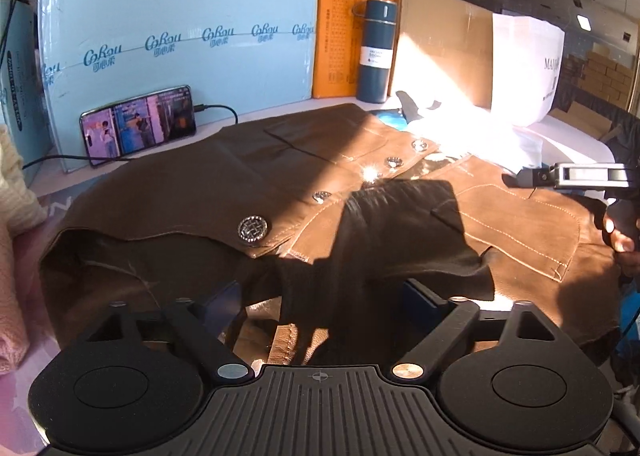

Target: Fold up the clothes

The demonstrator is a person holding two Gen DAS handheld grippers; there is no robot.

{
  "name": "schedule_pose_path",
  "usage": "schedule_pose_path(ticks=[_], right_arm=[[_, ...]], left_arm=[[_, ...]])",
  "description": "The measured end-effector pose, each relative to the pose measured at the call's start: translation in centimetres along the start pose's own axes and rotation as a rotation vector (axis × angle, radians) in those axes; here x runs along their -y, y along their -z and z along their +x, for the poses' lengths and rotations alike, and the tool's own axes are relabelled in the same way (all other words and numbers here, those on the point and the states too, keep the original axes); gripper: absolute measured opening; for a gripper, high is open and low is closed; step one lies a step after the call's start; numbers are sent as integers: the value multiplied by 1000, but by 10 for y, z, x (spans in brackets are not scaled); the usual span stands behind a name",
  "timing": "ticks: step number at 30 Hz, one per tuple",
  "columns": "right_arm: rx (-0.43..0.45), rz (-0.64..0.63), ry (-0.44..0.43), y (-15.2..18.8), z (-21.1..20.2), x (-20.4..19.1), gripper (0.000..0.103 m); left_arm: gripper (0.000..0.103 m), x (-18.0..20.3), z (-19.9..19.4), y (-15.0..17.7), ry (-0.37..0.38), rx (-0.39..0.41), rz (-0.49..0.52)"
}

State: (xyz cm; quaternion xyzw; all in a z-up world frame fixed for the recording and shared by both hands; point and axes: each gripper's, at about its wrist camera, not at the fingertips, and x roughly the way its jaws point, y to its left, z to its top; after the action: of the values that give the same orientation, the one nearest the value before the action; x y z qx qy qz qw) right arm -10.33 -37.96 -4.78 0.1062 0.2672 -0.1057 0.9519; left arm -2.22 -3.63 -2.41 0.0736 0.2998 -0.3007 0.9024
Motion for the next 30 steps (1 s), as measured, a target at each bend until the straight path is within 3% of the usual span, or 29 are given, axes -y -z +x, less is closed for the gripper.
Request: schedule_pose_path(ticks=[2,7,11,14,19,21,23,27,30], right_arm=[[-32,-17,32,6,3,0,89],[-12,-5,56,16,-10,10,89],[47,47,28,7,-24,15,89],[79,80,-3,-1,-29,13,89],[60,98,-76,-8,-22,-1,89],[50,103,-109,-13,-19,-7,89],[42,123,-152,-19,-17,-12,89],[68,135,-224,-20,-20,-14,89],[134,112,-241,-8,-34,-7,89]], left_arm=[[94,-3,-3,-1,-7,14,0],[94,-22,-8,-7,-17,42,-32],[94,-33,-13,-21,-46,119,-50],[94,-43,-7,-34,-21,153,-72],[94,-68,24,-49,201,56,-161],[94,-83,37,-42,229,-21,-252],[94,-89,40,-32,206,-56,-279],[95,-85,3,-19,167,62,-214],[99,-77,-33,-3,117,178,-134]])
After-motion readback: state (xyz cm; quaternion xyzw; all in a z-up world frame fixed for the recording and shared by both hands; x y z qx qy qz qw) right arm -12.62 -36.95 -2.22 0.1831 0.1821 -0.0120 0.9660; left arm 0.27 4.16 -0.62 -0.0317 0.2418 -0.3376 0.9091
